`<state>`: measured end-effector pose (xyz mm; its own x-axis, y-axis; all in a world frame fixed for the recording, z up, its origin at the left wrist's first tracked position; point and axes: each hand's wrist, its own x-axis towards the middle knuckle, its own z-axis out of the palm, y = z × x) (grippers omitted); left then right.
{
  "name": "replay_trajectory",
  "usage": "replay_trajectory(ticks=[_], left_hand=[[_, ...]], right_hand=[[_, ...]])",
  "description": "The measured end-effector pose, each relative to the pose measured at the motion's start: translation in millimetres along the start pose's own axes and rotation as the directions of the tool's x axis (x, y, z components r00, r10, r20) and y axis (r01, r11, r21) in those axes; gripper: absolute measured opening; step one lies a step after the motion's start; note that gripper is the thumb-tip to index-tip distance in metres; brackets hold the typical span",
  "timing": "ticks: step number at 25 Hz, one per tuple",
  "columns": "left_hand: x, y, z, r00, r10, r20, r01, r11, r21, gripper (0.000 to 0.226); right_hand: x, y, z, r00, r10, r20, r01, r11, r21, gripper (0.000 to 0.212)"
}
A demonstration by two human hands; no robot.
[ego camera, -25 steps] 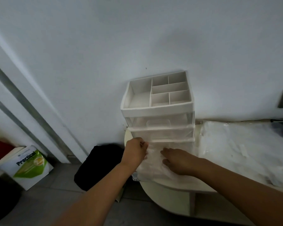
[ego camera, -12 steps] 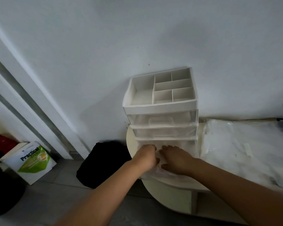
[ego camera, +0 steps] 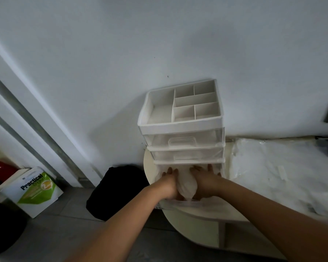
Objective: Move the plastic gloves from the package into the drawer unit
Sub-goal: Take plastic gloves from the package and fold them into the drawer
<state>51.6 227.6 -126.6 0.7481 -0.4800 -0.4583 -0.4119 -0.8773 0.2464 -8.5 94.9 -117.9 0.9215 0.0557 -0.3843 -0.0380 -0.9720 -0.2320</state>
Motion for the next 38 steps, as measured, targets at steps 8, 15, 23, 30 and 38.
replay_trajectory(ticks=[8,15,23,30,38], left_hand=[[2,-1,3,0.999,-0.042,0.002,0.042,0.999,0.024,0.108],[-15,-1,-11,0.984,-0.078,-0.161,0.044,0.978,-0.203,0.078],[-39,64,-22,0.820,0.123,-0.559,-0.251,0.955,-0.158,0.039],[-24,187,31,0.770,0.485,-0.414,-0.562,0.823,-0.080,0.031],[19,243,87,0.877,0.471,-0.100,-0.469,0.882,0.039,0.079]], right_hand=[[-19,11,-29,0.998,0.030,0.062,-0.043,0.973,0.227,0.050],[-69,89,-65,0.948,0.171,-0.268,-0.017,0.869,0.495,0.033],[-129,209,-36,0.750,0.599,-0.282,-0.591,0.797,0.122,0.050],[-157,232,-20,0.742,0.670,-0.002,-0.653,0.724,0.224,0.043],[-186,269,3,0.852,0.501,-0.152,-0.483,0.864,0.143,0.016]])
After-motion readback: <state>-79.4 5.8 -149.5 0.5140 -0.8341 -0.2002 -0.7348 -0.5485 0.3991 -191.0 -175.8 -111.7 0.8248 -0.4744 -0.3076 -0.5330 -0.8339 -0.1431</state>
